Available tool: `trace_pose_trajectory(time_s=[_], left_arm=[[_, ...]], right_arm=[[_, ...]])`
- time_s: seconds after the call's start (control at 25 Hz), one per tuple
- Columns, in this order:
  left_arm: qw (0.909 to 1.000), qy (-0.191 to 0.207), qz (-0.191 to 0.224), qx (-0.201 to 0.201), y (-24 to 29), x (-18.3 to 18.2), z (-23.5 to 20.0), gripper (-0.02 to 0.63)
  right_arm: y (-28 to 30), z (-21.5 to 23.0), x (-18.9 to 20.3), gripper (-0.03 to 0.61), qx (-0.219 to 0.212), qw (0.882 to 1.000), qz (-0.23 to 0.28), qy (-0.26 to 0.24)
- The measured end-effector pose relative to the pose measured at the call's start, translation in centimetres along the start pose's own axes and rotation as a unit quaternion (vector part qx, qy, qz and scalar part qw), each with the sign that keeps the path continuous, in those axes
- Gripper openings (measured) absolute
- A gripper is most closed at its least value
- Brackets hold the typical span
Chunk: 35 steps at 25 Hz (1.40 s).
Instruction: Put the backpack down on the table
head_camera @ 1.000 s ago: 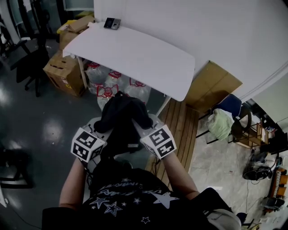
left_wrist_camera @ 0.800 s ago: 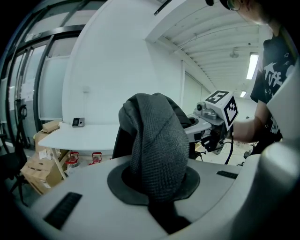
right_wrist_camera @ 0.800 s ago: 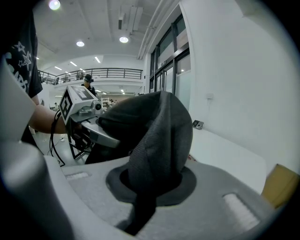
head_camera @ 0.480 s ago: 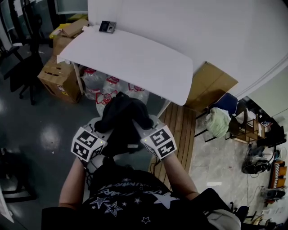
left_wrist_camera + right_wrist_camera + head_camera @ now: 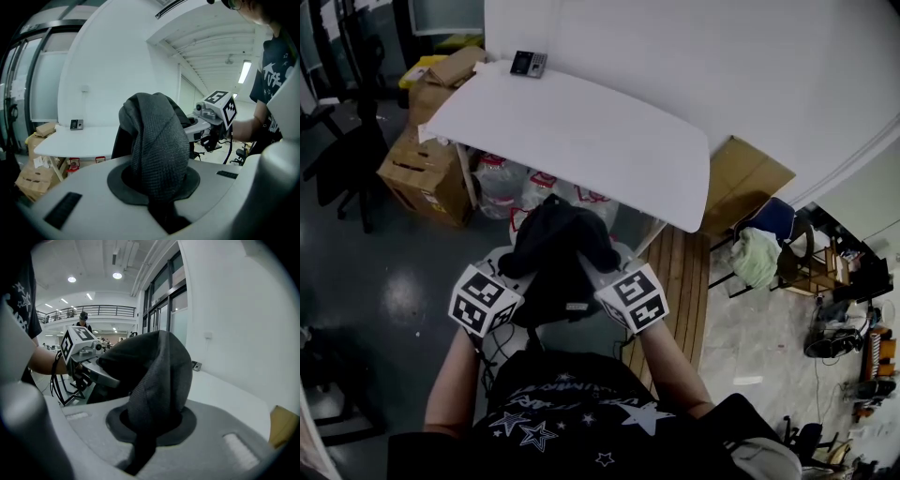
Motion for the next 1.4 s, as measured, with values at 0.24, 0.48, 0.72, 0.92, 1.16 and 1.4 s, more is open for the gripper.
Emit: trace_pose_trajectory(time_s=[0.24, 0.48, 0.72, 0.92, 1.16, 1.4], left_arm=[[0.9998, -0.005, -0.002, 0.018, -1.7, 1.2, -2.7, 0.052], [0.9995, -0.008, 0.000, 0.029, -2.1, 1.6, -4.2, 0.052], [0.9994, -0.014, -0.002, 0.032, -1.0, 1.3, -5.7, 0.052], [0.9996, -0.018, -0.010, 0.022, 0.7, 1.0, -7.0, 0.052], [0.9998, -0.014, -0.015, 0.009, 4.2, -1.3, -10.5, 0.052], [0.9998, -0.010, 0.013, -0.012, 8.8, -5.0, -14.5, 0.052]], right_arm=[[2.7, -1.7, -0.1, 0.031, 0.012, 1.000, -0.006, 0.003], [3.9, -2.4, 0.0, 0.031, 0.024, 1.000, -0.017, 0.006], [5.0, -0.9, 0.0, 0.031, 0.023, 0.999, -0.027, 0.001], [6.3, 1.3, 0.0, 0.031, 0.006, 1.000, -0.023, 0.004], [8.8, 6.0, -1.2, 0.031, -0.001, 1.000, -0.006, 0.001], [11.7, 12.7, -3.8, 0.031, -0.013, 1.000, 0.017, -0.015]])
Point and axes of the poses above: the fingertips, and each gripper's own axes: y forward along the fingers, z to its right, x out of its underside, the point moved 7 cm from there along -y, backward along the fingers, and after that the axes turned 11 degrees about z, right-handed, at the moved point
